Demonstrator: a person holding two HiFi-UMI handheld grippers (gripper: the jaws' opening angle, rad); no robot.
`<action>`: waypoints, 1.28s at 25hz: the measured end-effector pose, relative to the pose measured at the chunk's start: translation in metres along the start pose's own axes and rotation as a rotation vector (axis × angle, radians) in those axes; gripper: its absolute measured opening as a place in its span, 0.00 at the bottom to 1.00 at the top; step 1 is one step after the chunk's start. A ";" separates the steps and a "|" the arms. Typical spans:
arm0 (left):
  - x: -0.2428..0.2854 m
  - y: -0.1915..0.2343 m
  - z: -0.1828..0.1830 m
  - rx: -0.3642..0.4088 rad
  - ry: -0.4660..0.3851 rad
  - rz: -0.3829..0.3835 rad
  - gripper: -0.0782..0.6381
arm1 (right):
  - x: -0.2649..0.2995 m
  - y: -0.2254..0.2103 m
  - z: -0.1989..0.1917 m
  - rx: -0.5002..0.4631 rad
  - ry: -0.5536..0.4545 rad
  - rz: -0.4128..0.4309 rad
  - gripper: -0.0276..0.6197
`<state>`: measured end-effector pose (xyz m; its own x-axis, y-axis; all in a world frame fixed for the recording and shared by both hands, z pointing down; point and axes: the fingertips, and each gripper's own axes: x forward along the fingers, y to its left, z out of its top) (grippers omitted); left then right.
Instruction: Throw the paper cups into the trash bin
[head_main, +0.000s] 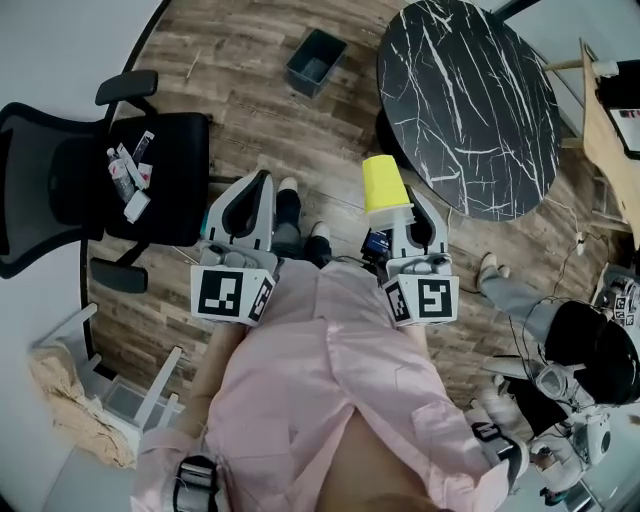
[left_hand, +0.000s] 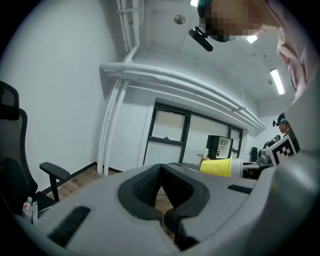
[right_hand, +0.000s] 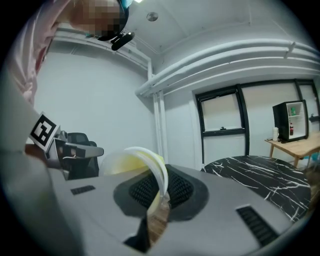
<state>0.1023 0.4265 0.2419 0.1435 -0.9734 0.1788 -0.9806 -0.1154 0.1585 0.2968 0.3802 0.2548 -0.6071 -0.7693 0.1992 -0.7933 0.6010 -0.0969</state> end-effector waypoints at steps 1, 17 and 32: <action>0.005 0.008 0.003 0.001 -0.001 -0.006 0.13 | 0.009 0.002 0.003 0.002 -0.003 -0.006 0.10; 0.061 0.101 0.027 -0.003 0.012 -0.073 0.13 | 0.105 0.041 0.021 0.006 0.004 -0.070 0.10; 0.112 0.116 0.033 -0.023 0.027 -0.019 0.13 | 0.162 0.010 0.024 0.005 0.032 -0.026 0.10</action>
<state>0.0003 0.2974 0.2488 0.1658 -0.9653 0.2019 -0.9744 -0.1288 0.1845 0.1894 0.2562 0.2626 -0.5844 -0.7773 0.2331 -0.8092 0.5796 -0.0963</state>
